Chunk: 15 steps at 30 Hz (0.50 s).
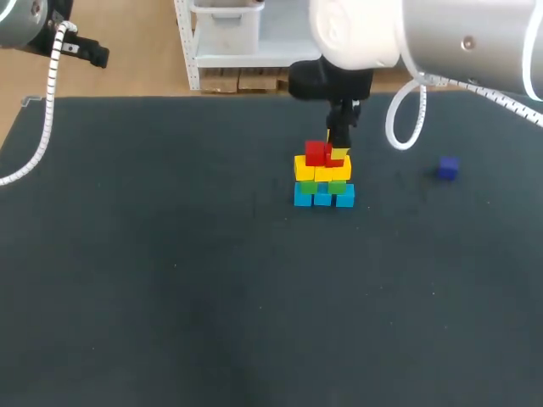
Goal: Place the blue cubes, place green cubes on the blue cubes, place the yellow cubes on the green cubes, then place the red cubes on the yellow cubes, and place purple cube on the red cubes.
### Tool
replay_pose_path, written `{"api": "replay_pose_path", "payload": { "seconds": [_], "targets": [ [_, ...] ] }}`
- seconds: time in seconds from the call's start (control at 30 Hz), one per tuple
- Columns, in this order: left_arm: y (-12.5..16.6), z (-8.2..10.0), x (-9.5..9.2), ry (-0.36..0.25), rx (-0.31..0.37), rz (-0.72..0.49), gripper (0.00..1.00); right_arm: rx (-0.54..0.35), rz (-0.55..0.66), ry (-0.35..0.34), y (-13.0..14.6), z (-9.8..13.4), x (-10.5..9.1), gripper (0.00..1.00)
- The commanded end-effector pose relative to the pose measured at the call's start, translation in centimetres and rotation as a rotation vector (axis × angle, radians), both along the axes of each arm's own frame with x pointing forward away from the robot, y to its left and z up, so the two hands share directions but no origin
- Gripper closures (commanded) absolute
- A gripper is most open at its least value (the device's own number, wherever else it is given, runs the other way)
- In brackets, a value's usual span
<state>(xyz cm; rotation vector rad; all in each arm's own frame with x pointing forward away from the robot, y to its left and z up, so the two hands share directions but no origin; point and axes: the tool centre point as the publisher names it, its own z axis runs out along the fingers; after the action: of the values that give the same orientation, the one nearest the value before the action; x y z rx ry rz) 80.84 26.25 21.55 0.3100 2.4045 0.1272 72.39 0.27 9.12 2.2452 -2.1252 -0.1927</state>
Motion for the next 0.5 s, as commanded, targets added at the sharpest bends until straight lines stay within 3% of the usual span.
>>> {"api": "replay_pose_path", "payload": {
  "seconds": [0.03, 0.5],
  "targets": [
    [0.08, 0.01, -0.01, 0.0, -0.002, -0.002, 0.0, 0.001, -0.001, 0.003, 0.0, -0.17, 0.1, 1.0],
    [0.08, 0.01, -0.01, 0.0, -0.002, -0.002, 0.0, 0.008, 0.002, 0.003, 0.03, -0.19, 0.23, 1.0]
  ]
}}
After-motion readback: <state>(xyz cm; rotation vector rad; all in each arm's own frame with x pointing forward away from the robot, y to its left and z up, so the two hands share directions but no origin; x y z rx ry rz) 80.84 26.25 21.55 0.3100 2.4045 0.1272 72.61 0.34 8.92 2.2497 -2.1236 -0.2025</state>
